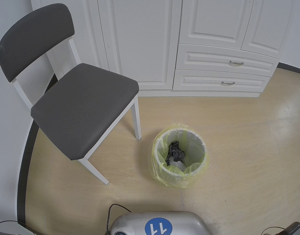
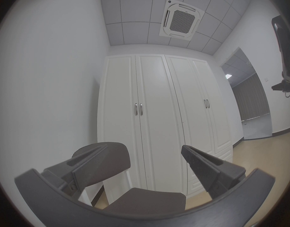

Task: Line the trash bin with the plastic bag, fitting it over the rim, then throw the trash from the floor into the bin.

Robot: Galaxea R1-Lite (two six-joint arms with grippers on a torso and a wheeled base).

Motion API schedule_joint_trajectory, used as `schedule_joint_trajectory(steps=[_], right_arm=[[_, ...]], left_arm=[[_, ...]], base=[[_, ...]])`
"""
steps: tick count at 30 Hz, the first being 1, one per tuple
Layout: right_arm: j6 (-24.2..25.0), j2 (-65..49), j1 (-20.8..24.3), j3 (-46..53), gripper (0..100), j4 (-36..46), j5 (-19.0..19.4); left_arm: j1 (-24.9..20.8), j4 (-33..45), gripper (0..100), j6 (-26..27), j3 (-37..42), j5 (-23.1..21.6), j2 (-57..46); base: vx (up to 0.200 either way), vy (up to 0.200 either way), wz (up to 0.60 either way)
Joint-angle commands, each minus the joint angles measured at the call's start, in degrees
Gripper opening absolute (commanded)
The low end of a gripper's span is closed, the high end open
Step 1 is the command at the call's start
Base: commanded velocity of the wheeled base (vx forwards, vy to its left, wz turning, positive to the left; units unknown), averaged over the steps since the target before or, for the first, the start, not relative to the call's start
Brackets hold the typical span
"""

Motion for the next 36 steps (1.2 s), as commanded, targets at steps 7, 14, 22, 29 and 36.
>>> schedule_joint_trajectory(steps=[7, 14, 22, 29, 36], right_arm=[[0.3, -15.82, -3.55, 0.14, 100, 9.88, 0.44], [0.39, -23.47, -3.46, 0.23, 100, 17.88, 1.06], [2.14, -25.4, -3.02, 0.84, 100, 19.11, -0.53], [3.64, -25.31, -3.19, 0.76, 100, 19.11, -0.88], [3.99, -25.4, -3.19, 2.69, 100, 19.02, -0.79]], left_arm=[[2.19, 7.15, 100, -0.1, 0.79, 0.02, -9.56], [4.3, 11.28, 100, -0.1, 2.19, -0.16, -14.39], [5.36, 13.13, 100, -0.1, 1.31, -0.25, -16.15], [6.76, 13.83, 100, -0.19, 0.08, -0.25, -17.03], [8.08, 14.97, 100, -0.19, -0.18, -0.25, -18.26]], base=[[0.0, 0.0, 0.0], [0.0, 0.0, 0.0], [0.0, 0.0, 0.0], [0.0, 0.0, 0.0], [0.0, 0.0, 0.0]])
